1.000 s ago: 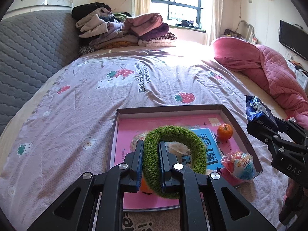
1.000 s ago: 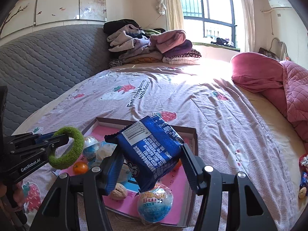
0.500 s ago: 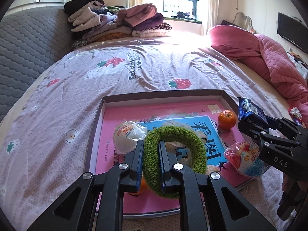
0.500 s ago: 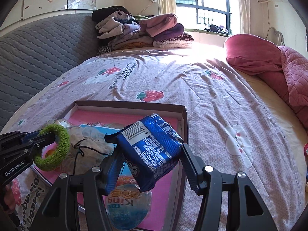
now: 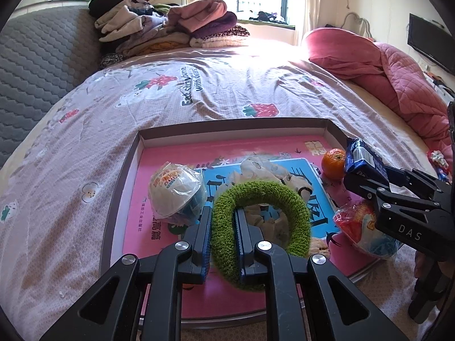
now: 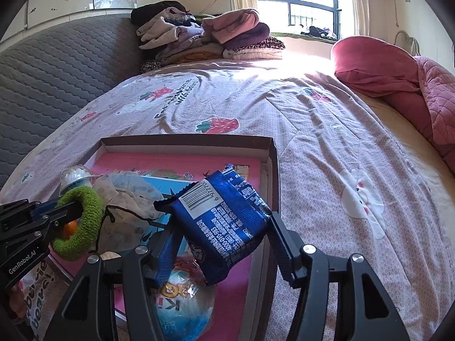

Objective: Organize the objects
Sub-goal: 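Release the green ring onto the mesh bag with the left tool while the right tool lowers the packet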

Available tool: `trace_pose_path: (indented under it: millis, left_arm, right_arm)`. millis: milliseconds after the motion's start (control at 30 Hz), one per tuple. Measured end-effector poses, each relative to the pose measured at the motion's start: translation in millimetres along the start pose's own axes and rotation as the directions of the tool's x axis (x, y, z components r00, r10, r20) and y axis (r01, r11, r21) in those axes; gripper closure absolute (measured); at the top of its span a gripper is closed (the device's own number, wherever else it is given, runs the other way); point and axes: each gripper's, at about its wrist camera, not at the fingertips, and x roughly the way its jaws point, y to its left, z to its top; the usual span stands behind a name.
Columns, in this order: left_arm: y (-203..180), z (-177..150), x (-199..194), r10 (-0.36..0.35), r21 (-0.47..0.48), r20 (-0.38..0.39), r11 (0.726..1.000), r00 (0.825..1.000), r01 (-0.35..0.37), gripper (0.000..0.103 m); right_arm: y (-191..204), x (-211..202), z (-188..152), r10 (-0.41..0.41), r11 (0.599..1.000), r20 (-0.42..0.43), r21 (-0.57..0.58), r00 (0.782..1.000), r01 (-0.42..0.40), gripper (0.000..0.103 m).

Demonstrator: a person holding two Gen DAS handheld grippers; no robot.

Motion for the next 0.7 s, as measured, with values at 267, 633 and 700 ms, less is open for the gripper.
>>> trace_pose_path:
  millis: [267, 633, 700]
  left_arm:
    - [-1, -7, 6, 0.003, -0.005, -0.012, 1.0, 1.0, -0.003, 0.086]
    - [-1, -11, 1, 0.015, -0.008, -0.022, 1.0, 1.0, -0.016, 0.079]
    - [-2, -12, 0, 0.02, -0.006, -0.021, 1.0, 1.0, -0.02, 0.078]
  right_arm:
    - [1, -2, -2, -0.008, 1.0, 0.01, 0.001, 1.0, 0.008, 0.043]
    - [6, -7, 0, -0.023, 0.999, 0.005, -0.037, 1.0, 0.023, 0.039]
    - [7, -9, -1, -0.017, 0.999, 0.005, -0.038, 1.0, 0.017, 0.038]
